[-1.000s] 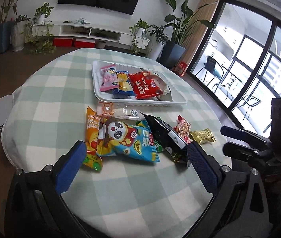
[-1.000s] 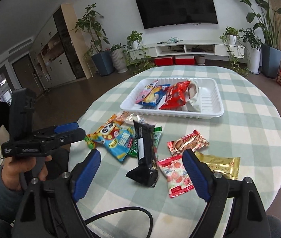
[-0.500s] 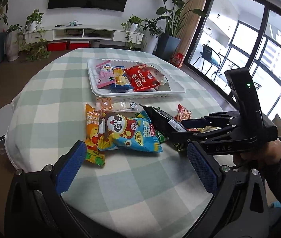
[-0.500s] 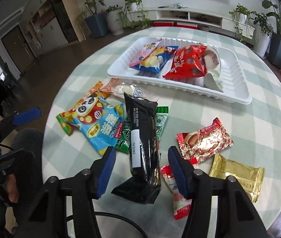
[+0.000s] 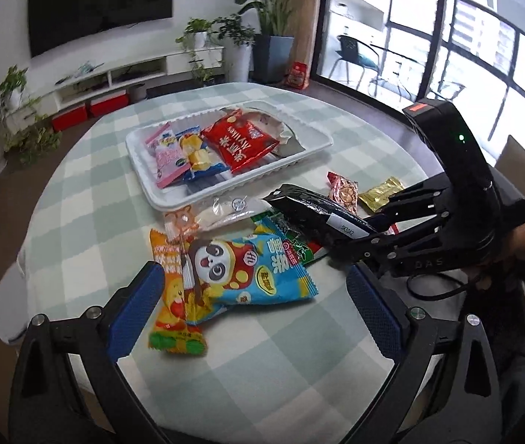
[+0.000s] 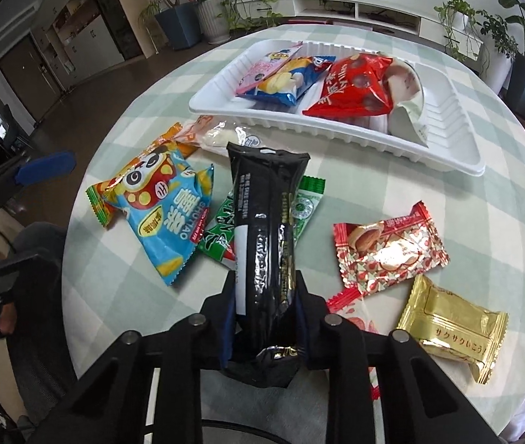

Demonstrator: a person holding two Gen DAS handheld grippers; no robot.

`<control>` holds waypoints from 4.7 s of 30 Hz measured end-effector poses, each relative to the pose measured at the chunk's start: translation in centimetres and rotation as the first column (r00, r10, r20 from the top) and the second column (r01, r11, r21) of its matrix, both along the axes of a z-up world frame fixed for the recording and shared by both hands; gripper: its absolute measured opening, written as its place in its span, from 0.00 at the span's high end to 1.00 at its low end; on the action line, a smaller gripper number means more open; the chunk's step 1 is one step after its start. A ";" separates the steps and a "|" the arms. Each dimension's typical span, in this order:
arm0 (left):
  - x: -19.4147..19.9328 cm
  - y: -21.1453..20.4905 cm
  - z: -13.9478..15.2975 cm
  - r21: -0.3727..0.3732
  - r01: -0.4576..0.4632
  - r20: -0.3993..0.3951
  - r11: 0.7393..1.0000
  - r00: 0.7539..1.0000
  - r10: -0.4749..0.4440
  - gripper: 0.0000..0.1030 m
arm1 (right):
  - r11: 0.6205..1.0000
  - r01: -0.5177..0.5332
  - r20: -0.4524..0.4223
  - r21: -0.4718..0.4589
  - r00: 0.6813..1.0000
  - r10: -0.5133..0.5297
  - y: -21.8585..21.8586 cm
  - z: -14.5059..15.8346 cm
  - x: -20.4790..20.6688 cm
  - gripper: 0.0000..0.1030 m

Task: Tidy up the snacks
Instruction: 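Grasp the blue Shu Tiao chip bag with the left tool while the right tool grasps the black bar, then carry the chip bag and black bar over the white tray, then lower both packets into the tray and open both tools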

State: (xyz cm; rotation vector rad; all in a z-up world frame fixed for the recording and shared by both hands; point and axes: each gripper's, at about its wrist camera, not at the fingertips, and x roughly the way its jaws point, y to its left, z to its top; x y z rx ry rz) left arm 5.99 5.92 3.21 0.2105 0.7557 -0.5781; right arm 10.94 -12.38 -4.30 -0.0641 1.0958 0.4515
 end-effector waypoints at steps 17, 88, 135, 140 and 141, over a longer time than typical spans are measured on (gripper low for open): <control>4.7 -5.9 -5.2 0.510 0.564 -0.175 0.649 0.807 -0.564 0.08 | 0.993 0.026 -0.045 0.115 0.999 -0.021 -1.6 0.2 -1.6 0.73; 15.9 2.4 3.3 -0.303 -0.222 -0.302 0.927 0.945 0.128 0.56 | 0.940 0.263 0.124 0.216 0.948 -0.293 -12.2 8.5 2.9 0.77; 26.6 -4.8 -2.7 -0.056 -0.298 -0.323 0.953 0.909 0.265 0.39 | 0.975 0.222 0.068 -0.019 0.973 -0.220 -9.3 2.1 17.5 0.64; 26.4 -4.4 -2.4 -0.076 -0.303 -0.322 0.950 0.909 0.264 0.39 | 0.974 0.227 0.075 -0.008 0.971 -0.226 -9.5 2.4 17.2 0.63; 26.3 -4.4 -2.3 -0.078 -0.305 -0.319 0.949 0.909 0.266 0.39 | 0.974 0.227 0.076 -0.005 0.971 -0.226 -9.6 2.5 17.1 0.63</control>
